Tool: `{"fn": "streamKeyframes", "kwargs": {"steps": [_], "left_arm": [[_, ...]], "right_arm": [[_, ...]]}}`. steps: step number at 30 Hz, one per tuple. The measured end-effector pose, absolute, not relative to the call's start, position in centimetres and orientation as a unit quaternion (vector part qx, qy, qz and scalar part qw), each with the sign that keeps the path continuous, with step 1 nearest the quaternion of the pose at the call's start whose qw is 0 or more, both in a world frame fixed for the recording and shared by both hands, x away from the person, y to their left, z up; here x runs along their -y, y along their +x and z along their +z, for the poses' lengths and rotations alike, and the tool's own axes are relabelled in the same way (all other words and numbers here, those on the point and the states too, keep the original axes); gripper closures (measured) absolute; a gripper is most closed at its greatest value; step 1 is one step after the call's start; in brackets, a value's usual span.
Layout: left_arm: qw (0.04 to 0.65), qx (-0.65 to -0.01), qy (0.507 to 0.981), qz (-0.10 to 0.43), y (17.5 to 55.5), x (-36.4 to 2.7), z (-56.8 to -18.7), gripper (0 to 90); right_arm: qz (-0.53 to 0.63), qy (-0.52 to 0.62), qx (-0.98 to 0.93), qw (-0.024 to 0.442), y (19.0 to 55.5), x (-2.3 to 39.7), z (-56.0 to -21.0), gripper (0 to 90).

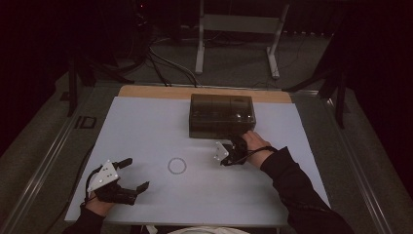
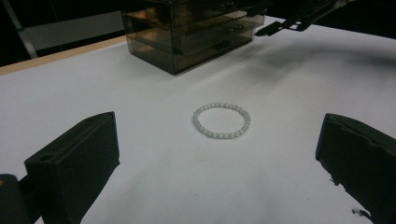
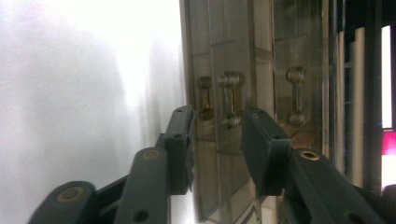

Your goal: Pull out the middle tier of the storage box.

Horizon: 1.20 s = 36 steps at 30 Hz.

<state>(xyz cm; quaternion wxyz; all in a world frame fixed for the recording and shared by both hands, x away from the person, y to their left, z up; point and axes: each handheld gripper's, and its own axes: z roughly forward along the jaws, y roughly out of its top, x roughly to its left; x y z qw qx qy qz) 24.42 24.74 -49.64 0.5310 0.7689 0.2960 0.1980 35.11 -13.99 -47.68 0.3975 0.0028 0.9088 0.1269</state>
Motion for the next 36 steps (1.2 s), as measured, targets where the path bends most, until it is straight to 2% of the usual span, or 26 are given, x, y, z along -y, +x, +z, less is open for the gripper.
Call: {"fn": "streamKeyframes", "kwargs": {"steps": [2, 3, 10, 15, 17, 19, 23, 30, 36], "left_arm": [[0.531, -0.296, 0.769, 0.197, 24.4, -24.8, -49.7, 0.9], [0.531, -0.296, 0.769, 0.197, 24.4, -24.8, -49.7, 0.9], [0.531, -0.297, 0.768, 0.199, 24.4, -24.8, -49.6, 0.9], [0.531, -0.296, 0.769, 0.198, 24.4, -24.8, -49.6, 0.9], [0.531, -0.296, 0.769, 0.199, 24.4, -24.8, -49.6, 0.9], [0.531, -0.296, 0.769, 0.199, 24.4, -24.8, -49.6, 0.9], [0.531, -0.297, 0.768, 0.2, 24.4, -24.8, -49.6, 0.9], [0.53, -0.297, 0.769, 0.2, 24.4, -24.8, -49.6, 0.9], [0.53, -0.295, 0.769, 0.2, 24.3, -24.8, -49.6, 0.9]], "right_arm": [[0.137, 0.006, -0.91, 0.39, 35.1, 14.2, -47.4, 55.5], [0.152, 0.013, -0.917, 0.367, 35.1, 14.7, -46.9, 51.0], [0.17, 0.043, -0.935, 0.307, 35.6, 16.6, -45.7, 37.2], [0.171, 0.063, -0.945, 0.27, 36.2, 17.8, -45.2, 15.7], [0.177, 0.068, -0.947, 0.258, 36.3, 18.0, -45.0, 12.6], [0.184, 0.076, -0.951, 0.234, 36.5, 18.2, -44.8, 5.3], [0.204, 0.084, -0.954, 0.202, 36.8, 18.8, -44.4, 2.5], [0.254, 0.088, -0.941, 0.203, 37.1, 19.6, -43.6, 2.4], [0.277, 0.093, -0.944, 0.152, 38.1, 20.8, -42.8, 2.4]]}}
